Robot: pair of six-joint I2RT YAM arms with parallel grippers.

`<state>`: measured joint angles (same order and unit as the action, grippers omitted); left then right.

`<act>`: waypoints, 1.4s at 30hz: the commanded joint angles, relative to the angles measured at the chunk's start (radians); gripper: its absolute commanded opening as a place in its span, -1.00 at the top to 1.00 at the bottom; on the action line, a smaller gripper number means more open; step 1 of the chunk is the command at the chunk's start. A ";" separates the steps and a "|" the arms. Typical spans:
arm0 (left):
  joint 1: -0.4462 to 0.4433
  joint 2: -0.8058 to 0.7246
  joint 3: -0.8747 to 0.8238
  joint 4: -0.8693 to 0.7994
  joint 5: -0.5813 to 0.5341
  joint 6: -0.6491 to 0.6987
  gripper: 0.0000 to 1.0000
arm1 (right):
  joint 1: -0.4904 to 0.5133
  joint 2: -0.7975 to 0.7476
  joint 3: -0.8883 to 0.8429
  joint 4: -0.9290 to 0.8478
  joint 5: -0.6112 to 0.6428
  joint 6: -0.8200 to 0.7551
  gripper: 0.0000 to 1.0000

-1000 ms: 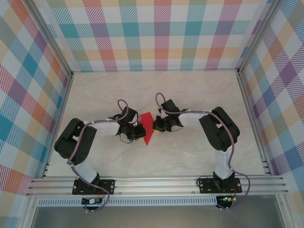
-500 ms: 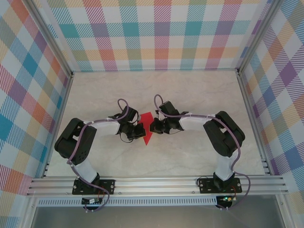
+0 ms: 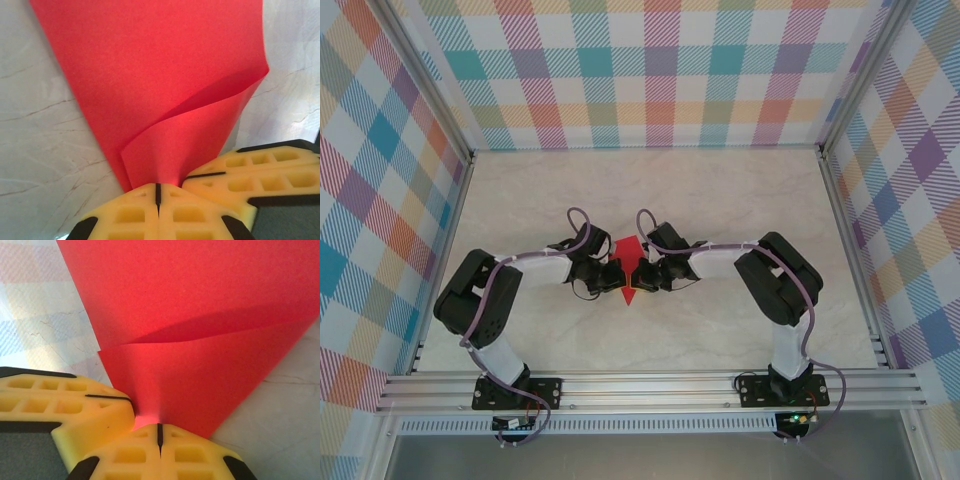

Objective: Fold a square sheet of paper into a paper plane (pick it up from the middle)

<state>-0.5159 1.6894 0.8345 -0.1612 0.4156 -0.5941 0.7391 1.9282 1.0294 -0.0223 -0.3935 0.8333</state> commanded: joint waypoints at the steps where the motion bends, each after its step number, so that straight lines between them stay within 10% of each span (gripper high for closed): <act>1: -0.006 -0.086 -0.010 -0.007 0.004 -0.017 0.90 | 0.001 0.011 -0.018 -0.011 0.087 0.056 0.94; 21: -0.021 -0.118 -0.144 0.155 0.093 -0.147 0.89 | 0.058 -0.003 -0.058 0.089 0.170 0.314 0.95; 42: -0.055 -0.093 -0.178 -0.075 0.060 -0.061 0.90 | 0.059 -0.003 -0.055 0.047 0.186 0.306 0.94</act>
<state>-0.5385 1.6154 0.6914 -0.0628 0.4610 -0.7017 0.7925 1.9175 0.9939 0.0933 -0.2611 1.1309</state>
